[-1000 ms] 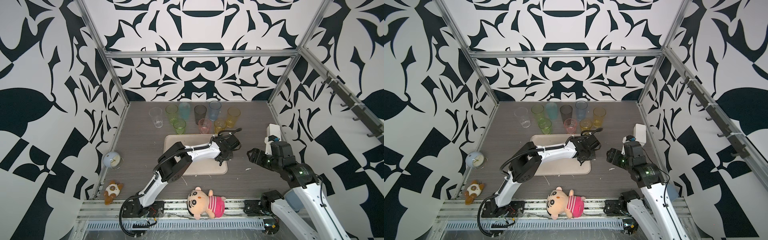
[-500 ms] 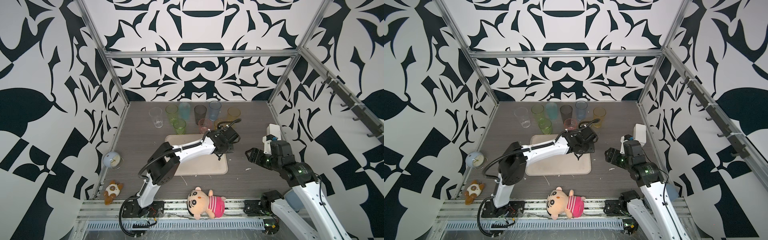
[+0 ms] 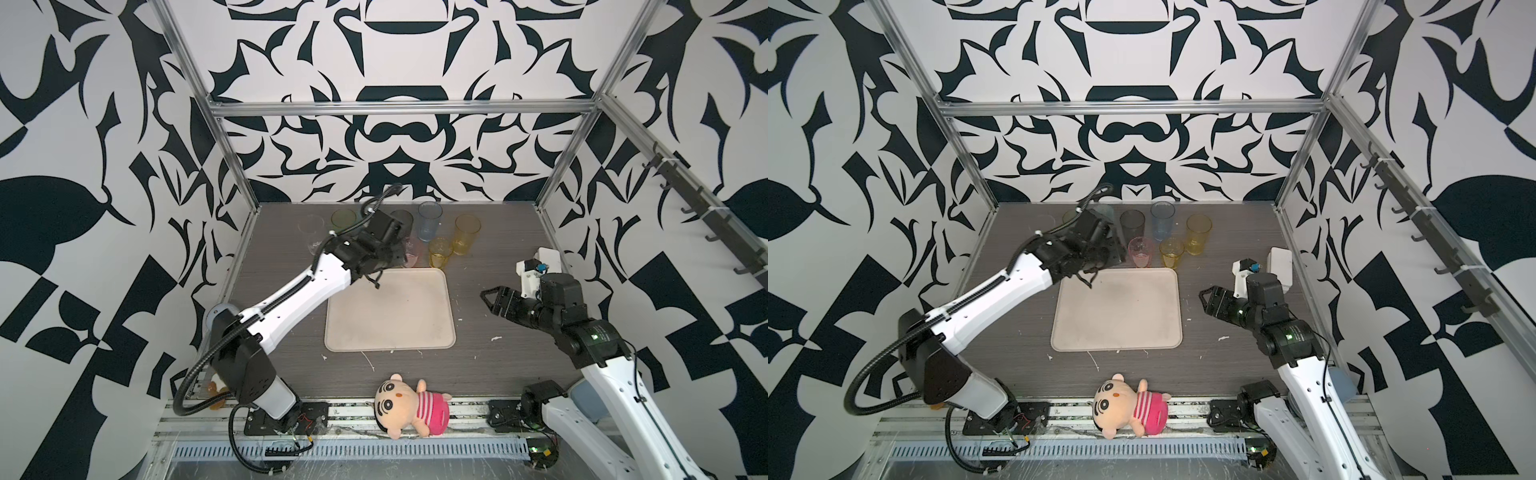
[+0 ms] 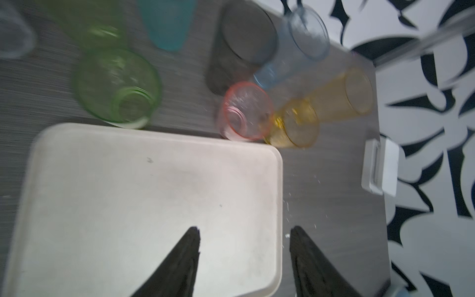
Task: Place the glasses into the tray
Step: Pick up the glass from the top-left of the table.
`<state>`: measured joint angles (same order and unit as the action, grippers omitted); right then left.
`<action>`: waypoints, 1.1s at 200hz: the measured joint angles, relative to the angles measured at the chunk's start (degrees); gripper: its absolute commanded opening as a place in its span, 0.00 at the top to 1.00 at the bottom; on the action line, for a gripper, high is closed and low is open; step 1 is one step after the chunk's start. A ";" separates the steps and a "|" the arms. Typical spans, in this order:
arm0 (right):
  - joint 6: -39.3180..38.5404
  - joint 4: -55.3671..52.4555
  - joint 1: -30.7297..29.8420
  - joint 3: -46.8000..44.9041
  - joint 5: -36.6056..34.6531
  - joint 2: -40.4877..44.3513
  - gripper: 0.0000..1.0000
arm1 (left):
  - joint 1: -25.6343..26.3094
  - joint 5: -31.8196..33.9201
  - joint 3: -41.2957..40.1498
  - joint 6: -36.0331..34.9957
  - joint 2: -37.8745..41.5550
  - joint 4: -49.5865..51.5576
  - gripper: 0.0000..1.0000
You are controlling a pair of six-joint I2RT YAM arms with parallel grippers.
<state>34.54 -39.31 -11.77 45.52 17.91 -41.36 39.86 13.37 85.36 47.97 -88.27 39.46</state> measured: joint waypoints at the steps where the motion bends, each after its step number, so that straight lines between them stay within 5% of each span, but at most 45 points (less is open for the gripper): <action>1: 0.02 0.11 0.00 -0.04 0.07 -0.04 0.28 | -0.59 -0.17 -0.11 -0.17 0.26 0.11 0.39; 52: 1.42 3.10 -1.27 -2.36 1.81 -1.86 0.28 | -19.54 -2.75 -0.50 -4.83 3.93 2.99 0.37; 100: 3.30 4.72 -5.14 -4.02 1.57 -2.49 0.28 | -31.71 -6.12 5.35 -9.62 -2.08 6.27 0.38; 158: 4.96 5.95 -9.38 -5.64 -0.22 -4.35 0.28 | -39.30 -4.02 17.11 -16.55 -14.71 10.67 0.39; 220: 4.98 6.62 -11.21 -5.84 -2.08 -6.34 0.28 | -39.85 -3.76 31.08 -21.97 -26.60 17.03 0.41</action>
<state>39.53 -32.69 -22.98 39.68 15.84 -47.70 0.01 9.61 116.44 26.00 -114.87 56.49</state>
